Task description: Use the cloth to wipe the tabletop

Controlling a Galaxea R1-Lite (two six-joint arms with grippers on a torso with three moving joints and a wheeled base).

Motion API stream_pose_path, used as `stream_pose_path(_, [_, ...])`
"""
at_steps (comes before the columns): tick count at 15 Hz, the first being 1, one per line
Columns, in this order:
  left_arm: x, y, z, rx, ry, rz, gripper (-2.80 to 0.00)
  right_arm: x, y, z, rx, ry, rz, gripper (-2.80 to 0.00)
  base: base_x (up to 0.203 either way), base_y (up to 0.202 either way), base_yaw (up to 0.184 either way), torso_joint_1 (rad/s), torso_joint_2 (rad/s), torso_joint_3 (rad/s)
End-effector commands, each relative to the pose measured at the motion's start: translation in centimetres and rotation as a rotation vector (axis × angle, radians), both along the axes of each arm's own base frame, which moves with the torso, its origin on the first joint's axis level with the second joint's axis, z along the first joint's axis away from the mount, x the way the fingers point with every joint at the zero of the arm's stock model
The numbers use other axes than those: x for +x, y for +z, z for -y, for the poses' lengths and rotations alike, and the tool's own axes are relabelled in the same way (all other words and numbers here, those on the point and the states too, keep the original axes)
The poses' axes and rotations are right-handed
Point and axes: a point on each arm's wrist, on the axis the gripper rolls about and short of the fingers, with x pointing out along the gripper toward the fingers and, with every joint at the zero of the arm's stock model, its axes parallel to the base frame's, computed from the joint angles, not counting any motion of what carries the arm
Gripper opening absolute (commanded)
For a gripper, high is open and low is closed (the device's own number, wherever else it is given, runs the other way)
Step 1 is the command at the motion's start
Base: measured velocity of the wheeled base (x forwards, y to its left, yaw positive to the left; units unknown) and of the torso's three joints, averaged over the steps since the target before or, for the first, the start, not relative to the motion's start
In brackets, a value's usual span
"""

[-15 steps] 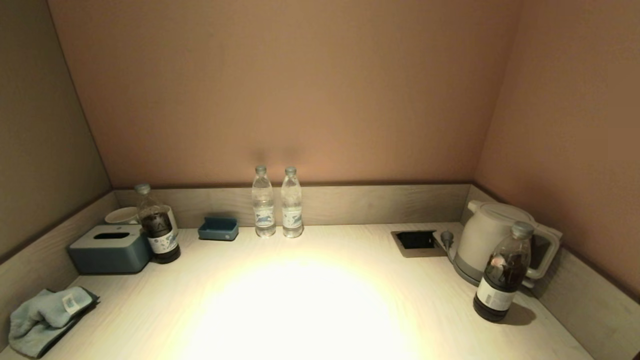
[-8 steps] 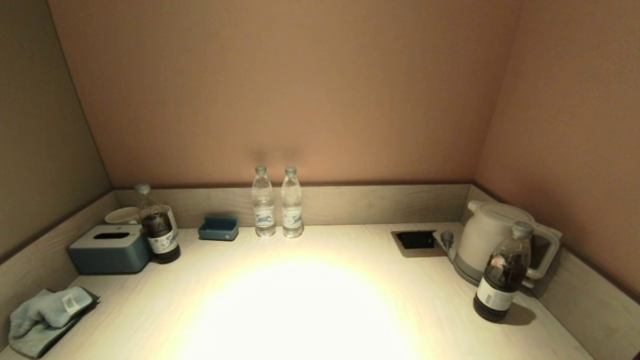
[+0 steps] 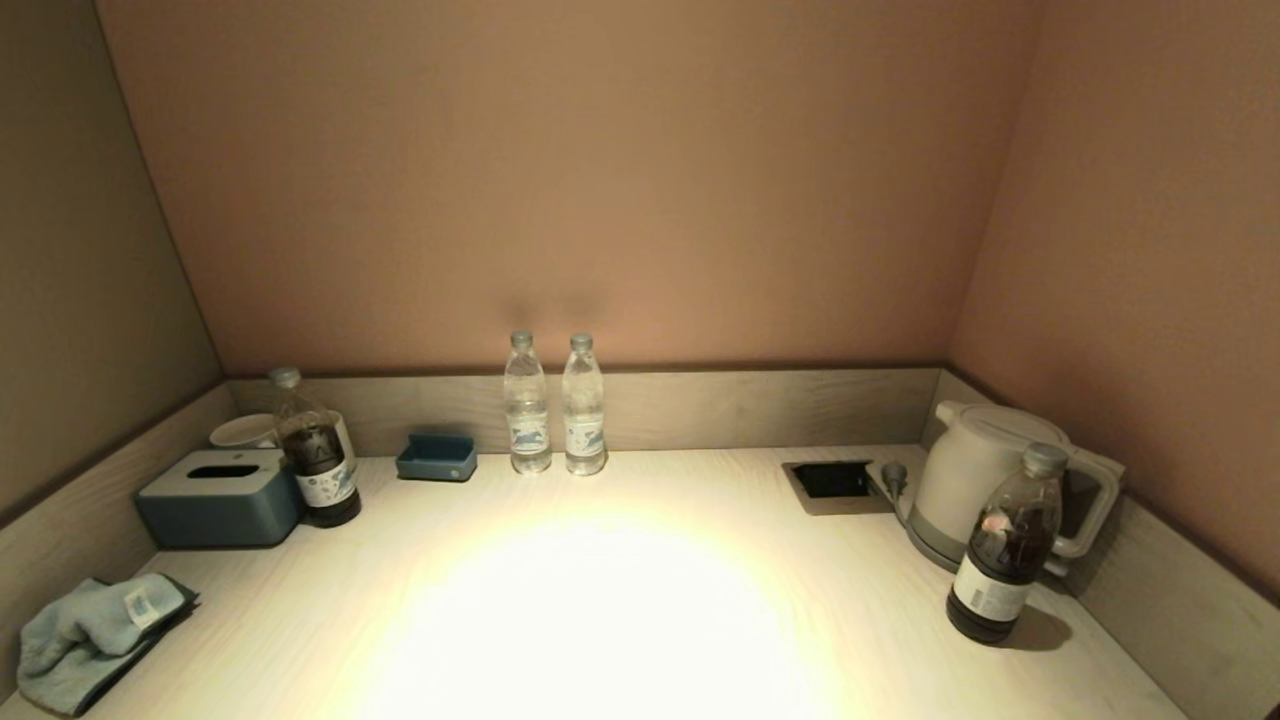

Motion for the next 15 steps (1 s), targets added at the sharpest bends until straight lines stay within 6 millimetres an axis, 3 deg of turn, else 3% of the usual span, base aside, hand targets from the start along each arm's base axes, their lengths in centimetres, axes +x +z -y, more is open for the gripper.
stream_pose_path(1, [0.0, 0.0, 0.0, -0.001, 0.001, 0.0, -2.8, 0.01, -0.03, 0.0, 0.008, 0.0, -0.002, -2.8, 0.0, 0.0, 0.0, 0.0, 0.0, 0.0])
stream_pose_path(15, [0.0, 0.0, 0.0, -0.001, 0.001, 0.0, -2.8, -0.01, 0.02, 0.0, 0.017, 0.001, 0.001, -2.8, 0.0, 0.0, 0.0, 0.0, 0.0, 0.0])
